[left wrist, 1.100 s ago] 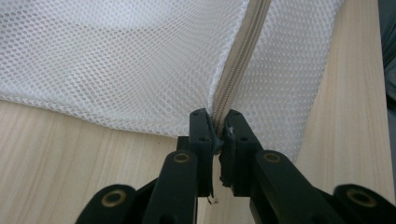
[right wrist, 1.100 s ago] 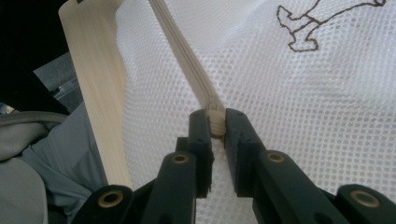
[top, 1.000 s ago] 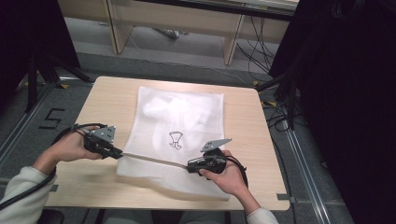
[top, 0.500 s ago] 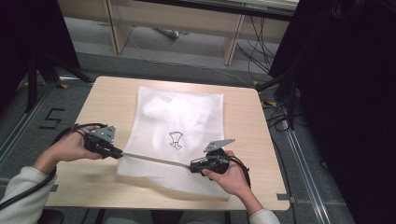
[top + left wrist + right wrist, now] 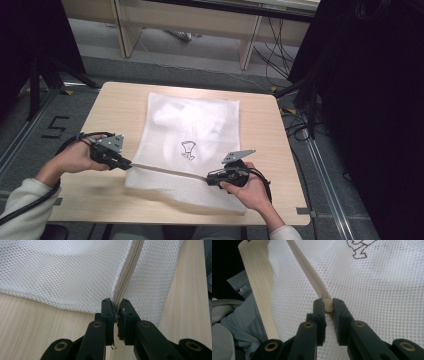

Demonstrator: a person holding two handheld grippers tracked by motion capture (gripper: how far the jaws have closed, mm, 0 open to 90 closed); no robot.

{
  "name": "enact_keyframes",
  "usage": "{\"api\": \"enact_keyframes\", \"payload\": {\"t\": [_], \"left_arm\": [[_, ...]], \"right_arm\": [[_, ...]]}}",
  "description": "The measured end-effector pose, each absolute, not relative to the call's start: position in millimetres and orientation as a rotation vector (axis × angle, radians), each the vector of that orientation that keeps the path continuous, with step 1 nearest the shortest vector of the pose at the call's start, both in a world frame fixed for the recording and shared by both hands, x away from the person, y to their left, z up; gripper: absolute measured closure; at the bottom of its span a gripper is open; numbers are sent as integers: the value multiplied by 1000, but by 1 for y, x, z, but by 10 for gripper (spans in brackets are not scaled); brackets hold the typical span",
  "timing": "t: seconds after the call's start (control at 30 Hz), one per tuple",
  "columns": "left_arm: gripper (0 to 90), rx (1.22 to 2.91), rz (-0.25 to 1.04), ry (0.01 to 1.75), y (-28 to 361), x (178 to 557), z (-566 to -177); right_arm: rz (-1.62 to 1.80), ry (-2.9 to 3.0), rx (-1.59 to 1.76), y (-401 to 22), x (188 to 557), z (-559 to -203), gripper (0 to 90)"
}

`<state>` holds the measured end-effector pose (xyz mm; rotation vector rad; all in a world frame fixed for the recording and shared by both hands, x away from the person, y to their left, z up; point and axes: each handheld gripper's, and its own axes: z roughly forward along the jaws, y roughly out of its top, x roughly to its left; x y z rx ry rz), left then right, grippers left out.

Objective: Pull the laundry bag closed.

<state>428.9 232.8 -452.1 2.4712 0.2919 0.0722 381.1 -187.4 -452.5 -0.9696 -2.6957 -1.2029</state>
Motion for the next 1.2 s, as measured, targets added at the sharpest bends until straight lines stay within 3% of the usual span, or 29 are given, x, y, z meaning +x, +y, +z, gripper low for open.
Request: {"api": "enact_keyframes", "payload": {"t": [1.2], "left_arm": [[826, 2470, 65, 290, 233, 429, -453]], "right_arm": [[-1197, -2684, -1018, -205, 377, -454, 821]]}}
